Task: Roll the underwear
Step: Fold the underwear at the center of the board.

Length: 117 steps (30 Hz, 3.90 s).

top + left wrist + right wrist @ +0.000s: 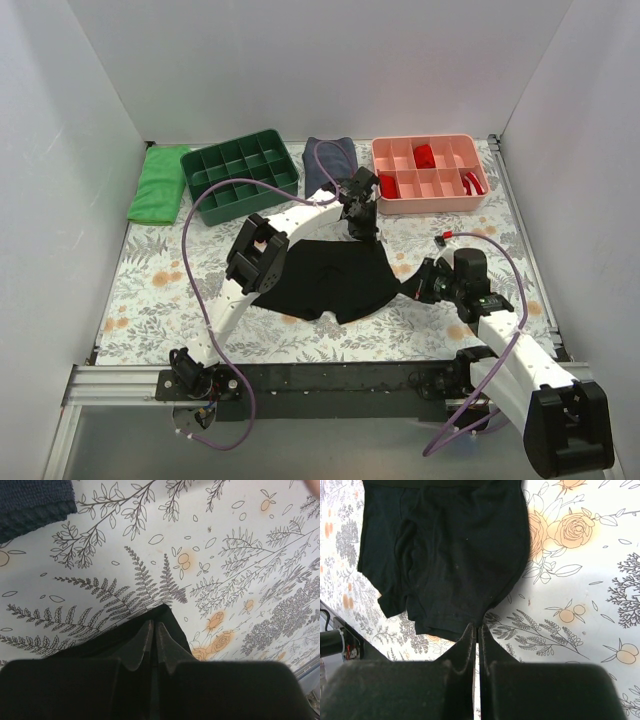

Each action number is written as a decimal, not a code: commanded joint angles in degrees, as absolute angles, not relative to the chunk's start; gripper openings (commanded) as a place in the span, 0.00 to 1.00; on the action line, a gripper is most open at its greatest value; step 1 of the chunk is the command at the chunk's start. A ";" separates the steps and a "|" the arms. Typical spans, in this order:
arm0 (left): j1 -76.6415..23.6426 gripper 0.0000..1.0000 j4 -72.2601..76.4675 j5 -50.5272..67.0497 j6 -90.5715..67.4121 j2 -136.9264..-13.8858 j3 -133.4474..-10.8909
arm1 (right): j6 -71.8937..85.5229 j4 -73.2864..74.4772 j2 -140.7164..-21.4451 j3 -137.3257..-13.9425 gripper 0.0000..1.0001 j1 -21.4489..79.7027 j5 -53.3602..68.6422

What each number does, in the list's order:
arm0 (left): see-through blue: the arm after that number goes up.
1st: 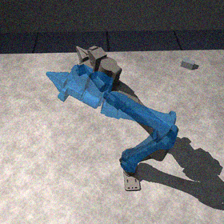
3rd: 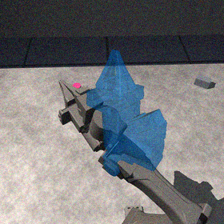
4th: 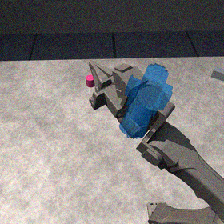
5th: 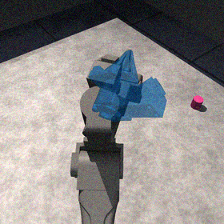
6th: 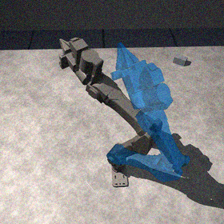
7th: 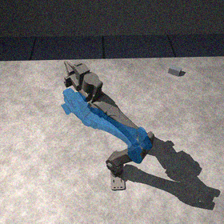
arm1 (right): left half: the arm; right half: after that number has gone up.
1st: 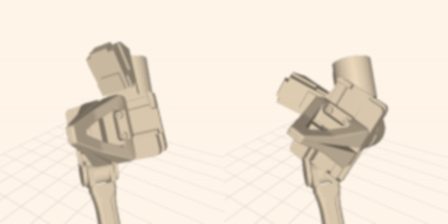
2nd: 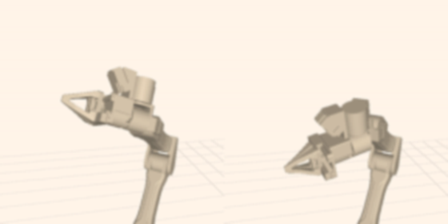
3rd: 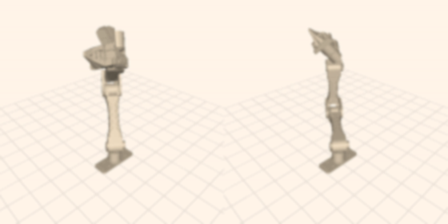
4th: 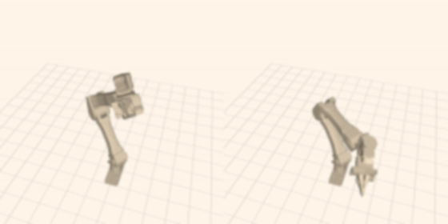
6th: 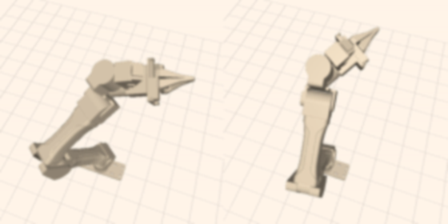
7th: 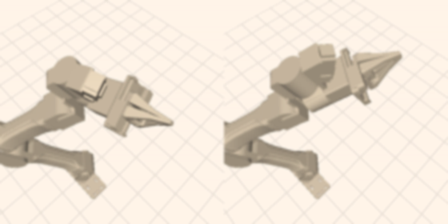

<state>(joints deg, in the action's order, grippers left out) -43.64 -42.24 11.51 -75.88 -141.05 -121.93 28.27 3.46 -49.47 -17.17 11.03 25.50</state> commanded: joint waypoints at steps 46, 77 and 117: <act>-31.65 0.00 -15.82 17.22 -80.25 -105.30 -80.78 | 29.35 11.16 -63.71 -40.16 0.01 43.41 12.57; -17.76 0.00 -10.63 25.48 -76.82 -94.92 -64.60 | 33.40 9.93 -92.45 -66.79 0.01 59.15 5.27; -6.15 0.00 -8.88 29.79 -71.89 -97.82 -57.48 | 31.47 11.86 -113.99 -83.76 0.01 61.35 9.84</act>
